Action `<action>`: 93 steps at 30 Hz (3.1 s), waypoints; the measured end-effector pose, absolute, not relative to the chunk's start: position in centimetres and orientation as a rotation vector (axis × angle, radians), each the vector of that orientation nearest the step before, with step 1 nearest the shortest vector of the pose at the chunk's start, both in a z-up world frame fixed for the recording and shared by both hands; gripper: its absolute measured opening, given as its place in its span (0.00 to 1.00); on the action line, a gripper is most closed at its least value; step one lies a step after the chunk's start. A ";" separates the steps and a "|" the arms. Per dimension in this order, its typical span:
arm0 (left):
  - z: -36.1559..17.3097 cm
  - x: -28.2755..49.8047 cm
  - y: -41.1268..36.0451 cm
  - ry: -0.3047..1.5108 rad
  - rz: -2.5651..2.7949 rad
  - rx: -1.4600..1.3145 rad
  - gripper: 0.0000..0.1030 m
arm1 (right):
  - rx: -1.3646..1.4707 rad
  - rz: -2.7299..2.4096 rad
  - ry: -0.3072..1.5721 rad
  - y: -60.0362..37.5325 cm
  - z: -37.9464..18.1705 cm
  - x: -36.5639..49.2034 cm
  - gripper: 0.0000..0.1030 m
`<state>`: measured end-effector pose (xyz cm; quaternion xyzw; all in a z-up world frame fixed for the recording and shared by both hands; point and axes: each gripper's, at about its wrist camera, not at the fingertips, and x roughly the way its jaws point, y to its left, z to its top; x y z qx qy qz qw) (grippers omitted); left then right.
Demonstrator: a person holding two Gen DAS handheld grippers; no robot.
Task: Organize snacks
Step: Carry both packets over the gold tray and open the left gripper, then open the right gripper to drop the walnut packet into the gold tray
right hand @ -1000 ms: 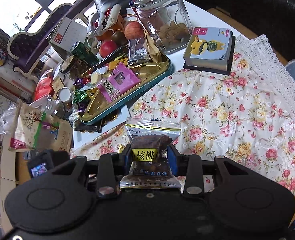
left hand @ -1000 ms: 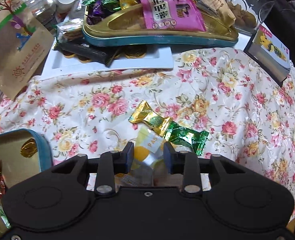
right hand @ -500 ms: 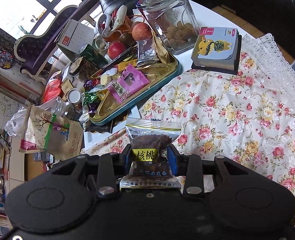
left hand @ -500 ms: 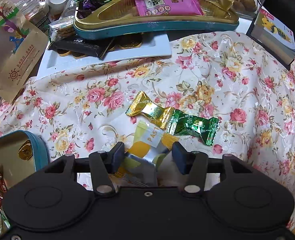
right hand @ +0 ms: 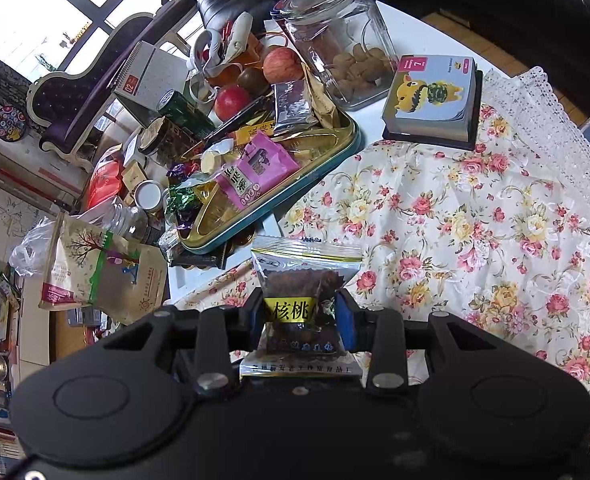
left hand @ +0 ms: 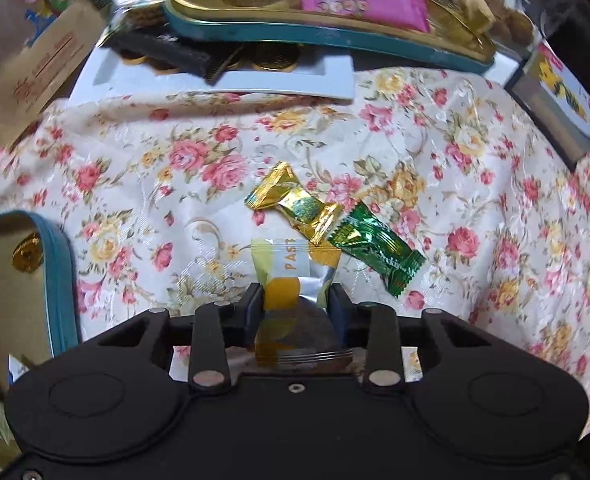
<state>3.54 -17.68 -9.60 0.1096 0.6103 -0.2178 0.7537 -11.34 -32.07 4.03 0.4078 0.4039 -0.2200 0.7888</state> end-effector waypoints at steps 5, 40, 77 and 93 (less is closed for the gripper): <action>-7.2 4.2 -16.4 1.319 -0.425 0.198 0.42 | 0.874 -0.475 0.867 -31.9 4.2 -11.2 0.38; 3.1 10.1 8.7 1.166 -0.015 0.071 0.43 | 0.606 -0.190 0.990 -15.7 2.0 -1.5 0.38; 2.5 10.3 8.8 1.202 -0.016 0.072 0.48 | 0.526 -0.027 0.971 -8.8 1.9 1.8 0.41; 3.4 8.8 4.1 1.186 -0.105 0.110 0.48 | 0.553 -0.134 1.039 -13.4 0.7 0.1 0.41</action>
